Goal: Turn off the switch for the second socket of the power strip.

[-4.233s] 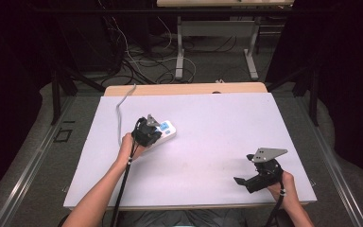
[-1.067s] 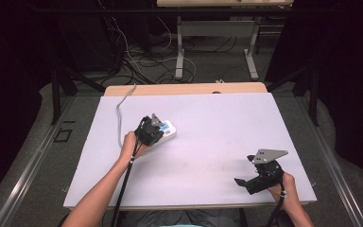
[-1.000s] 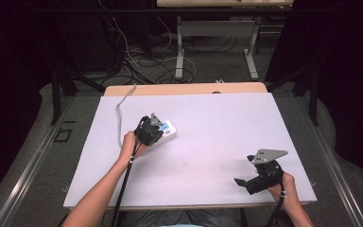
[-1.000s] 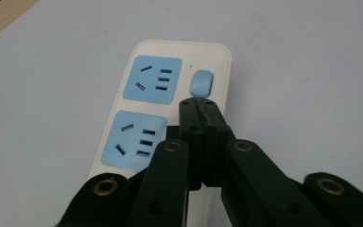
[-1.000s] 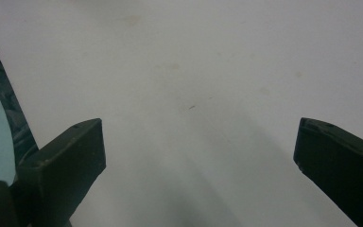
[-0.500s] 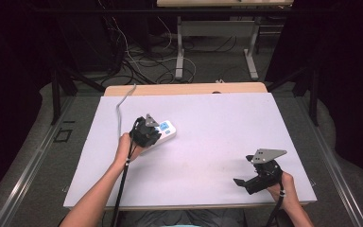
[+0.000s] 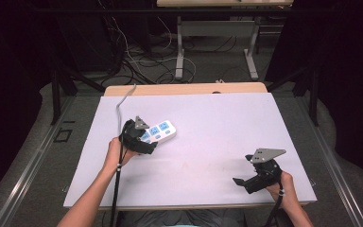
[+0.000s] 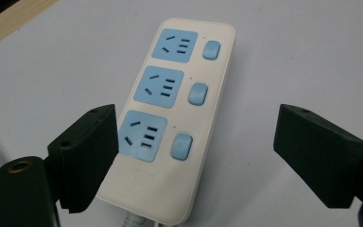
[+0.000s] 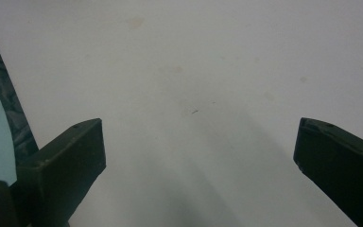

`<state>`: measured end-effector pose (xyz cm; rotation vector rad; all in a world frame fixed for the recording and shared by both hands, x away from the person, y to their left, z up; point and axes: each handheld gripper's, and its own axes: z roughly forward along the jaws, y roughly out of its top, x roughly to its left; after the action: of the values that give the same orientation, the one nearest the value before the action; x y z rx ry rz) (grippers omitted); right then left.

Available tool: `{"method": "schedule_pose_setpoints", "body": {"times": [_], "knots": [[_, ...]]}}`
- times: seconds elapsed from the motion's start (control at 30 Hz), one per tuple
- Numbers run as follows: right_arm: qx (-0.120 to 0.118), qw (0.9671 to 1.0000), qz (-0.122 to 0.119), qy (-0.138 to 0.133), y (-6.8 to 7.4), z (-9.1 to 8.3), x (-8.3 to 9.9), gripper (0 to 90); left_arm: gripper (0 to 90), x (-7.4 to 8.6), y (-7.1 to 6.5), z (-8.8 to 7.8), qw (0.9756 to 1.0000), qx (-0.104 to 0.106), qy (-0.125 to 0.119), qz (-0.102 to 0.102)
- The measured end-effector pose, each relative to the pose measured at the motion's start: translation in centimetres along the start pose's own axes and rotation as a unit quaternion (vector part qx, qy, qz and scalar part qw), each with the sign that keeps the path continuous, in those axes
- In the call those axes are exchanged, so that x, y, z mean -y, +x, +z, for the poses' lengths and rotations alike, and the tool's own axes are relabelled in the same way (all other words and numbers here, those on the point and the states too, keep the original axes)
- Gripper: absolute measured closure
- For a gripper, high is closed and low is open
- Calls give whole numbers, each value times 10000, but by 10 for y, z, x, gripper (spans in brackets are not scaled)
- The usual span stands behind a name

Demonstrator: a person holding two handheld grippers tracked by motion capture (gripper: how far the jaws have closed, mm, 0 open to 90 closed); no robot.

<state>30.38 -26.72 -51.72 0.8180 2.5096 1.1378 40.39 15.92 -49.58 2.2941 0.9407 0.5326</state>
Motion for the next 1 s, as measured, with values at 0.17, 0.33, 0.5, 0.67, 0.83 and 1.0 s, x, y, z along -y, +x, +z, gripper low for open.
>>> {"method": "schedule_pose_setpoints", "body": {"times": [0.17, 0.33, 0.5, 0.67, 0.83, 1.0], "knots": [[19, 9999, 51, 85, 0, 1, -1, 24, 69, 6, 1, -11, 9998, -109, -131, -122], [11, 10000, 28, 16, 1, 3, -1, 24, 17, 13, -2, -21, 9994, -217, -160, -230], [8, 10000, 13, 60, 2, 1, -2, 24, 1, 22, -6, -30, 9989, -288, -271, -236], [22, 10000, 13, 42, 1, 1, -2, 24, 1, 30, -5, -39, 9987, -326, -310, -247], [25, 10000, -30, 61, 1, 1, -2, 24, 1, 40, -5, -47, 9983, -367, -332, -307], [60, 10000, -18, -10, 1, 1, -1, 25, 1, 48, -8, -53, 9982, -401, -304, -339]]}}
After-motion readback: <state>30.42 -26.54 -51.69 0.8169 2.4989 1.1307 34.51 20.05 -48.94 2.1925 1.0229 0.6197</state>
